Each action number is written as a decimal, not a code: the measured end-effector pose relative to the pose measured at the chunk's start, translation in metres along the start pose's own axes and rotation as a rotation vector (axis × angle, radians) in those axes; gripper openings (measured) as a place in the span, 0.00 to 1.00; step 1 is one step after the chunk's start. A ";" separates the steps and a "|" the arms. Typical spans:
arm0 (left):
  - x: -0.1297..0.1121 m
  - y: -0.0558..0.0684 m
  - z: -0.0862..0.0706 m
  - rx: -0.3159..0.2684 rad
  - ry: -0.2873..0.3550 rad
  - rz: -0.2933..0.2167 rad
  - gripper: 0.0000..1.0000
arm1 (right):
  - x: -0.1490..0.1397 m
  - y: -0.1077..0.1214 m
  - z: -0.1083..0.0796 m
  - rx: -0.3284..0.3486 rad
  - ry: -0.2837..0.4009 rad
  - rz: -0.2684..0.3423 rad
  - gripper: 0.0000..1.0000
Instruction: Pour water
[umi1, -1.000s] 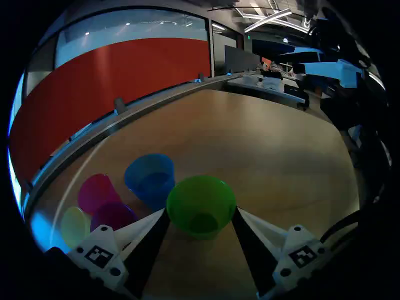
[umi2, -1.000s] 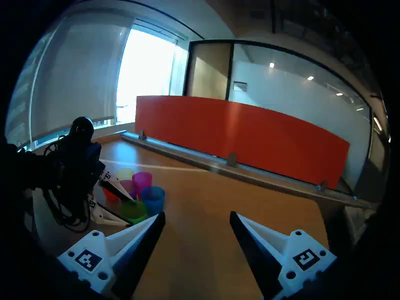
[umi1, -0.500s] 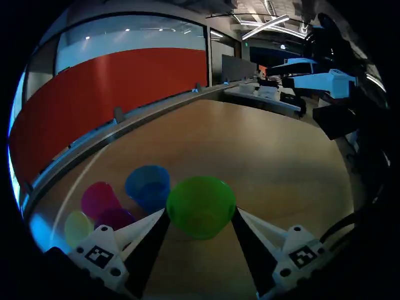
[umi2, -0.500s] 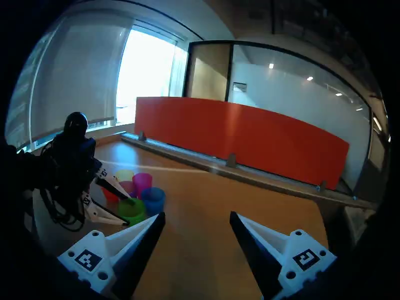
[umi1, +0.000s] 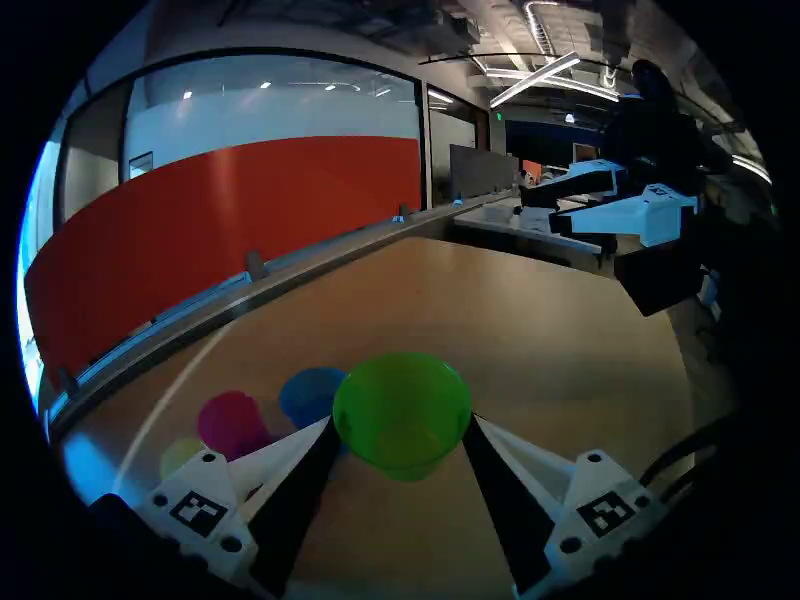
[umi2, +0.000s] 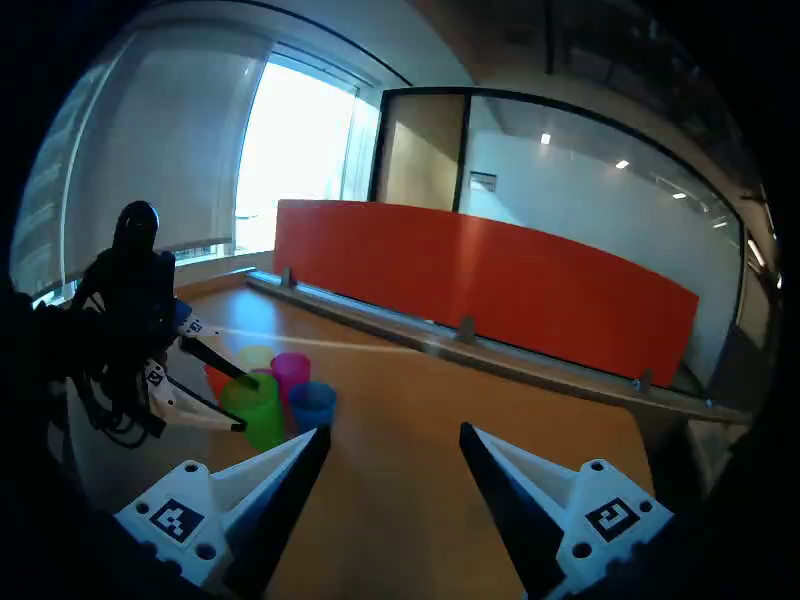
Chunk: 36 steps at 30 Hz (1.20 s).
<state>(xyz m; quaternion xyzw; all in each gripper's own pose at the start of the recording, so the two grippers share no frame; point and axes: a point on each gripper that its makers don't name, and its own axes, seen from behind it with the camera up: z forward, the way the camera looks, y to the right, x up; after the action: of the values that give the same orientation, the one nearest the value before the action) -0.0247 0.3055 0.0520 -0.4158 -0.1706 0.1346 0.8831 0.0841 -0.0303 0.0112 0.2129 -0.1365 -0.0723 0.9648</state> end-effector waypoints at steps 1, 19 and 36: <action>0.003 -0.001 -0.003 0.002 0.006 0.002 0.85 | 0.001 0.000 0.000 0.000 0.001 -0.001 1.00; 0.043 -0.003 -0.039 0.021 0.110 0.025 0.85 | 0.007 -0.006 -0.001 0.004 0.010 -0.011 1.00; 0.054 -0.006 -0.050 0.037 0.168 0.012 0.86 | 0.010 -0.009 0.002 0.009 0.010 -0.015 1.00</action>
<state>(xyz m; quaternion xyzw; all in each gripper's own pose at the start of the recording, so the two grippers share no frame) 0.0452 0.2876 0.0371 -0.4103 -0.0910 0.1078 0.9010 0.0927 -0.0412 0.0113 0.2186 -0.1302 -0.0779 0.9639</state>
